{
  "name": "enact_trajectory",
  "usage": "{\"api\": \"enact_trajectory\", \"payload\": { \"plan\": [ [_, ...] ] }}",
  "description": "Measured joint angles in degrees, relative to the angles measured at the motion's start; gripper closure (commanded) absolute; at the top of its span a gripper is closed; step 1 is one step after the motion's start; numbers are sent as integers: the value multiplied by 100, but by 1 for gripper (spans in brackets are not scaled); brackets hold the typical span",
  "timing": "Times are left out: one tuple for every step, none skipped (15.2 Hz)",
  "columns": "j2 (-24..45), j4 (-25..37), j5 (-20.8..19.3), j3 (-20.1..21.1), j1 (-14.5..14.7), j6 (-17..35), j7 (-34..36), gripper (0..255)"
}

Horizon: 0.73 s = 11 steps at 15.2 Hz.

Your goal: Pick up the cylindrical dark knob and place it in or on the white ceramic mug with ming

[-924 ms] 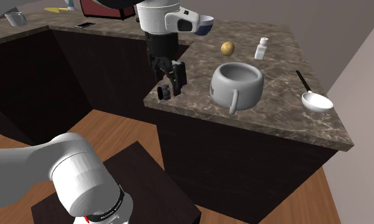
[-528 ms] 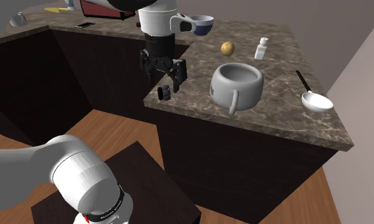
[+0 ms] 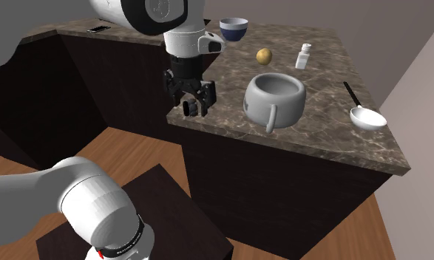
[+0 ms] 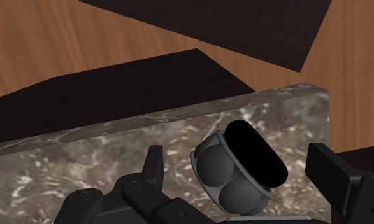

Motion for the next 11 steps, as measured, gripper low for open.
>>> {"api": "enact_trajectory", "payload": {
  "plan": [
    [-8,-13,-2,-2,-1,5,-2,0],
    [-10,-18,-3,-3,-2,9,-4,0],
    [-11,-21,-3,-3,-2,11,-4,0],
    [-11,-22,-3,-3,-2,12,-4,0],
    [-11,-22,-3,-3,-2,12,-4,255],
    [-11,-22,-3,-3,-2,12,-4,255],
    [-11,-22,-3,-3,-2,12,-4,255],
    [-11,-22,-3,-3,-2,12,-4,255],
    [-11,-22,-3,-3,-2,12,-4,255],
    [-11,-22,-3,-3,-2,12,-4,255],
    [-11,-22,-3,-3,-2,12,-4,255]
  ]
}}
